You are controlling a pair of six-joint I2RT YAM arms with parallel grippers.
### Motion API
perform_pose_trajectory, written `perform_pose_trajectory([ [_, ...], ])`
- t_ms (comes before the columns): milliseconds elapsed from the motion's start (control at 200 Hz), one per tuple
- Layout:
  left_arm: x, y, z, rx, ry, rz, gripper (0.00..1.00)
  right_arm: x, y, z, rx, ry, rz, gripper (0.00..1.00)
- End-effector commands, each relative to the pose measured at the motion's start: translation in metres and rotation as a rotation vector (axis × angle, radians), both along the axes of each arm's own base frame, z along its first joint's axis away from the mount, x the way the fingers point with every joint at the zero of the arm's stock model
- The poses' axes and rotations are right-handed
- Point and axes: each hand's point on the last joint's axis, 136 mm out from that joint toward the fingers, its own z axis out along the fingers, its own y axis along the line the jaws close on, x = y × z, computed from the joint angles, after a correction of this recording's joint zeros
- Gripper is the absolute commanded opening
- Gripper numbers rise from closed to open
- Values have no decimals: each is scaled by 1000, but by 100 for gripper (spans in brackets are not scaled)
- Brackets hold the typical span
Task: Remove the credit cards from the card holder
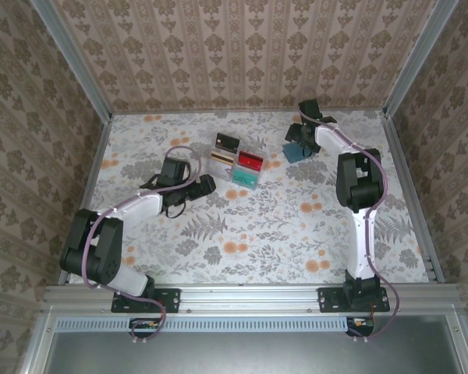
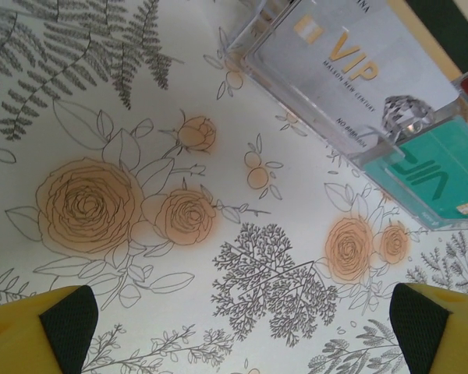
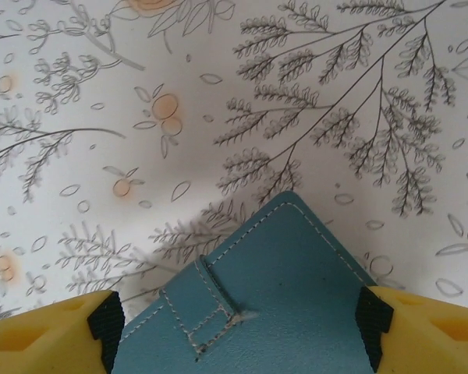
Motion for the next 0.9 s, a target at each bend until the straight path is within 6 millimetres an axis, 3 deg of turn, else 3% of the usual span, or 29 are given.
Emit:
perform_pose_trajectory([
  [0, 1, -1, 1, 29, 6, -11, 100, -10, -10, -10, -87, 85, 37, 83],
  [250, 4, 0, 0, 47, 15, -11, 100, -24, -9, -31, -119, 201, 113, 84],
  [455, 4, -2, 0, 39, 22, -12, 100, -54, 5, -35, -98, 283, 186, 82],
  [715, 1, -6, -4, 21, 41, -14, 100, -129, 31, -39, -33, 344, 237, 82],
  [895, -1, -12, -8, 14, 68, -30, 100, -184, 62, -34, 19, 342, 314, 82],
])
